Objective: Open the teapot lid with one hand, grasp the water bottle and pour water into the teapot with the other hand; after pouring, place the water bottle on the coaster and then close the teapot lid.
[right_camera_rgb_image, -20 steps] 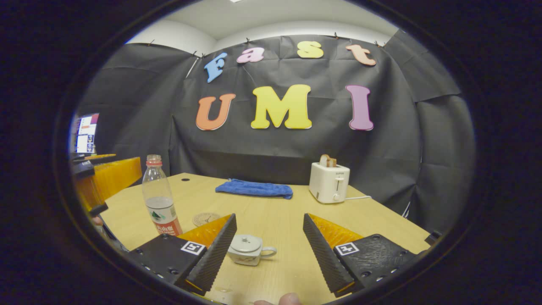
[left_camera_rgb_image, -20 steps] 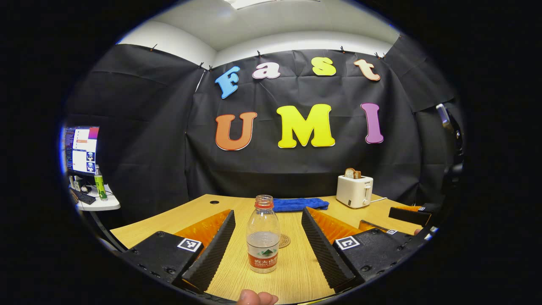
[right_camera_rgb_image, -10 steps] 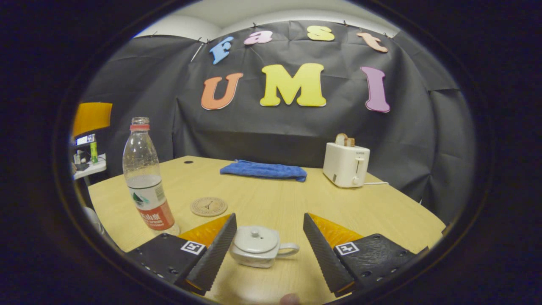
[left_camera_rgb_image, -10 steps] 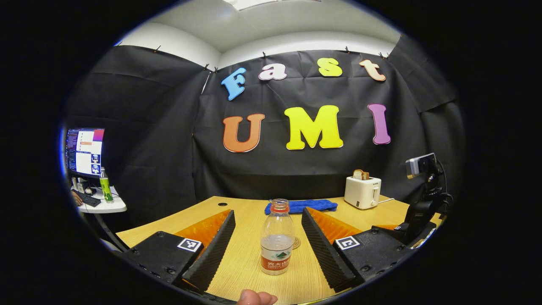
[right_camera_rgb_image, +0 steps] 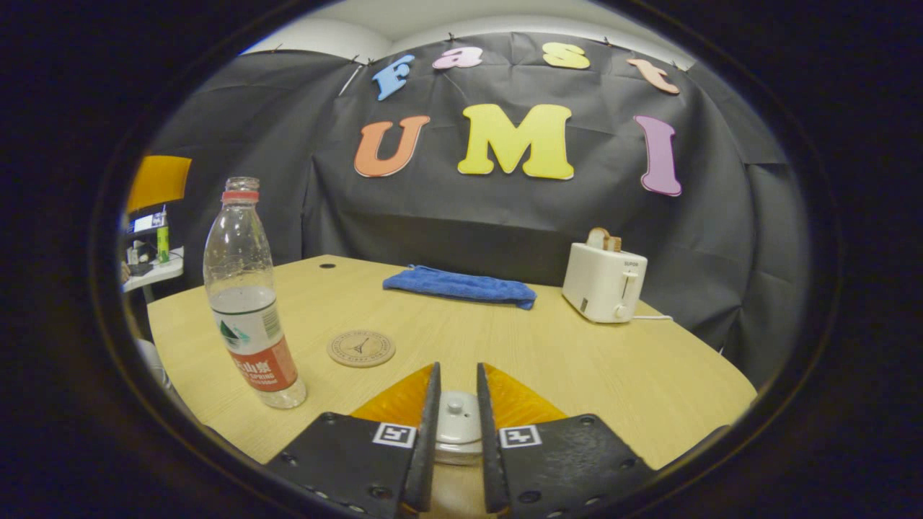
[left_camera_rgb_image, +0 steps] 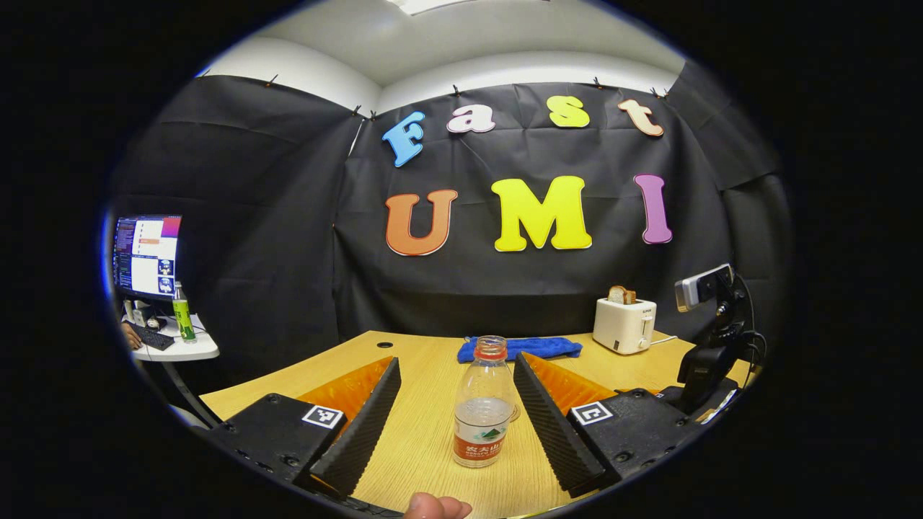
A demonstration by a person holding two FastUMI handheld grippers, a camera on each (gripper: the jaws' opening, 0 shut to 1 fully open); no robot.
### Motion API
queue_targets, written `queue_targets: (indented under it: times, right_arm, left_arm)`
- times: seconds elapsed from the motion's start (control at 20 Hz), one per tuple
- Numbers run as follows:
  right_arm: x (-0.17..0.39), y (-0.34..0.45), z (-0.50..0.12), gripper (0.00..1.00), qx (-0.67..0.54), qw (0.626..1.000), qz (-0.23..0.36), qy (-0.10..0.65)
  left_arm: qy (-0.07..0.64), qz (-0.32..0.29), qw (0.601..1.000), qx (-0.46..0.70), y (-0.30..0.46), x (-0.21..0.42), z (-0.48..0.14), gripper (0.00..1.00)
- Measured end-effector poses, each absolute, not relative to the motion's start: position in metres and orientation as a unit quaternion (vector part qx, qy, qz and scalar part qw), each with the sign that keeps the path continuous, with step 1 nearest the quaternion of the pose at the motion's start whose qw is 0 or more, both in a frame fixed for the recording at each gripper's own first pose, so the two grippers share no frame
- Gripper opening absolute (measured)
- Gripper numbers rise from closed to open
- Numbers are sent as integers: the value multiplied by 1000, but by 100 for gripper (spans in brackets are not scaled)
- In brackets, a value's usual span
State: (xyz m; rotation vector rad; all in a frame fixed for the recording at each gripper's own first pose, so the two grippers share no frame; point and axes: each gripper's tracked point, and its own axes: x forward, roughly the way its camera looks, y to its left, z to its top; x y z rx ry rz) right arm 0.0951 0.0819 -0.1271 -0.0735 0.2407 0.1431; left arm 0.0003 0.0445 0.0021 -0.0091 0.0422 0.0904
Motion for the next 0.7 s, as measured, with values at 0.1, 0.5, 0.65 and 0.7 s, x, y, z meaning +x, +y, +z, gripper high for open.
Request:
queue_targets:
  times: [0.1,0.5,0.65,0.7]
  right_arm:
    - [95,82,-129,7,-35,989,72,123]
    - [97,85,-127,0,-26,989,88,116]
    - [96,83,-115,0,-12,990,96,107]
    - [97,82,-110,0,-10,990,99,103]
  left_arm:
    - [21,46,999,-4,45,0,3,99]
    - [21,51,998,-5,47,1,1,99]
    - [26,49,998,-16,47,0,-6,99]
    - [32,49,998,-20,48,-1,-12,99]
